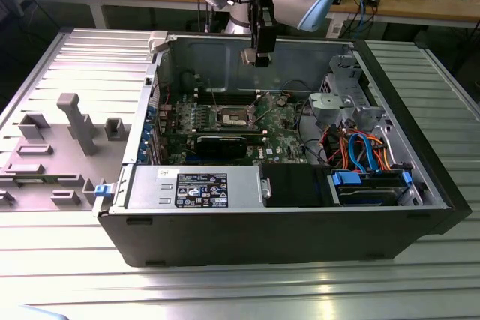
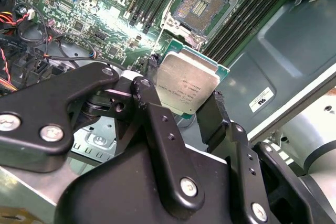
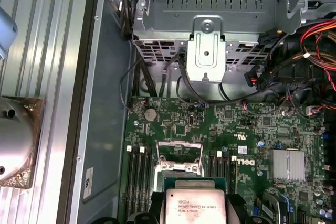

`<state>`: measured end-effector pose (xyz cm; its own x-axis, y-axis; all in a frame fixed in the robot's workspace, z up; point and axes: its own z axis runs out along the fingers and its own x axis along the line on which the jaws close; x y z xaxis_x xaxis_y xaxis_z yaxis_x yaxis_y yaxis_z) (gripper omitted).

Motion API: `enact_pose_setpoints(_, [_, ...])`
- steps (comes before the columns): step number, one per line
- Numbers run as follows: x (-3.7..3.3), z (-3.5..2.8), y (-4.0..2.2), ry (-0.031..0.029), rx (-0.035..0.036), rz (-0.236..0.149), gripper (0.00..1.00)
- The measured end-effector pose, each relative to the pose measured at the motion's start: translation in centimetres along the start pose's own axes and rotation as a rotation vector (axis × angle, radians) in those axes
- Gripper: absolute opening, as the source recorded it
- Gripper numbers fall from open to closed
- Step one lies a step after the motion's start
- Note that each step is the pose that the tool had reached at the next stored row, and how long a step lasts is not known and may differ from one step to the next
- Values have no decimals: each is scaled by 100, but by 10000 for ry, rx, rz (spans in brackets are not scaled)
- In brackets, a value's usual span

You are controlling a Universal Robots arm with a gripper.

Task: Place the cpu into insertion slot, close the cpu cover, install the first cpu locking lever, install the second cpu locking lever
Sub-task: 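Place the cpu into insertion slot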

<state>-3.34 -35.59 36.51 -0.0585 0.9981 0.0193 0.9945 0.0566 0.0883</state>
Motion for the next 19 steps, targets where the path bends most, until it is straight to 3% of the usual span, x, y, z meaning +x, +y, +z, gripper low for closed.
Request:
enact_pose_setpoints(6, [0,5,0,-21,-5,246,55])
enact_pose_setpoints(10, [-1,61,-6,-44,-9,483,55])
enact_pose_setpoints(19, [-1,66,-6,-46,-10,506,55])
